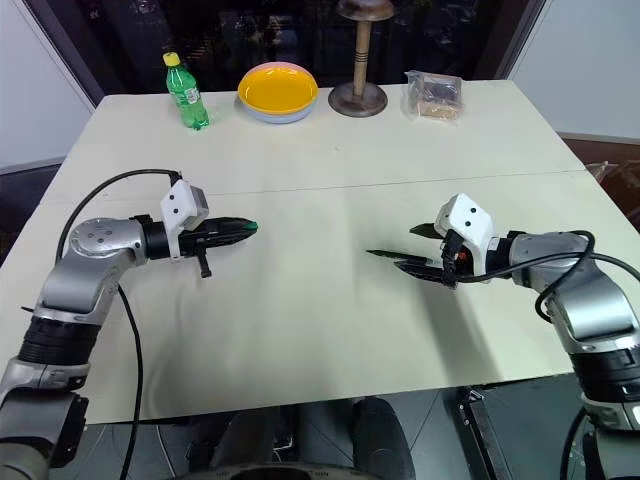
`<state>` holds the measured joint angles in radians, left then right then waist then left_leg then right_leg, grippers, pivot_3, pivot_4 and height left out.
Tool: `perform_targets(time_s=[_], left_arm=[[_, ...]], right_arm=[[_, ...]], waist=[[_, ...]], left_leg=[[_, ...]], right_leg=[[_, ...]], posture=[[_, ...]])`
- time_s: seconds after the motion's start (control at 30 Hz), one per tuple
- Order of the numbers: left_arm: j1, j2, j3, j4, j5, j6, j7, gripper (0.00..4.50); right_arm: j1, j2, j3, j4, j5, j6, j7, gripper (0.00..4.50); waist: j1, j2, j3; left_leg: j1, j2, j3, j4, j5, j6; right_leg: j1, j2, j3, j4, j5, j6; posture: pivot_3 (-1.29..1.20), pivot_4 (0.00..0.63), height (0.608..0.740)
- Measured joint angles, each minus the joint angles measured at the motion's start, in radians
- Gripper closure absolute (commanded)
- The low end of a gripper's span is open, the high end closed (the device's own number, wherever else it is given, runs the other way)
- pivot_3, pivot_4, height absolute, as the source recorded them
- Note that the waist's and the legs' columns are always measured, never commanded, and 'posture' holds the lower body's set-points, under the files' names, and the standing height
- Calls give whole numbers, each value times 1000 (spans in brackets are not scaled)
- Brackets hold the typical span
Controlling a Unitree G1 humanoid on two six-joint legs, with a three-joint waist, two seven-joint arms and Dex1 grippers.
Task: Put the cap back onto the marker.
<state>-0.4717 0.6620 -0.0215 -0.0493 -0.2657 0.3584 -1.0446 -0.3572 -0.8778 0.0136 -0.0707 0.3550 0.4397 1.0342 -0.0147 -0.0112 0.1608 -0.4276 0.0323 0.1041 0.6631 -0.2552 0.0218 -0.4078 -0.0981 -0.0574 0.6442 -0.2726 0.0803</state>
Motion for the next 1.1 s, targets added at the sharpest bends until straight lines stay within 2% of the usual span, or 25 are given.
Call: perform_targets(time_s=[0.53, 0.87, 0.97, 1.1], left_arm=[[127, 47, 43, -255, -72, 186, 112, 4461], [158, 70, 50, -299, -97, 207, 153, 4461], [163, 73, 50, -301, -102, 207, 157, 4500], [165, 76, 50, -303, -107, 207, 160, 4500]], right_arm=[[-198, 121, 131, 551, -195, -315, 147, 797], [-274, 153, 132, 729, -243, -433, 188, 797], [-283, 154, 134, 749, -247, -451, 204, 1573], [-289, 154, 139, 769, -255, -476, 224, 3624]], waist=[[3, 1, 1], [1, 1, 1], [2, 1, 1], [2, 1, 1]], left_leg=[[1, 0, 1, 2, 1, 0], [2, 0, 1, 2, 2, -2], [2, 0, 1, 2, 2, -3], [3, 0, 1, 2, 2, -3]], right_leg=[[0, 5, -1, 3, 1, 5], [2, 6, -1, 3, 1, 5], [2, 6, -1, 3, 1, 5], [3, 6, -1, 3, 1, 5]], posture=[[0, 150, 740], [0, 150, 740], [0, 150, 740], [0, 150, 740]])
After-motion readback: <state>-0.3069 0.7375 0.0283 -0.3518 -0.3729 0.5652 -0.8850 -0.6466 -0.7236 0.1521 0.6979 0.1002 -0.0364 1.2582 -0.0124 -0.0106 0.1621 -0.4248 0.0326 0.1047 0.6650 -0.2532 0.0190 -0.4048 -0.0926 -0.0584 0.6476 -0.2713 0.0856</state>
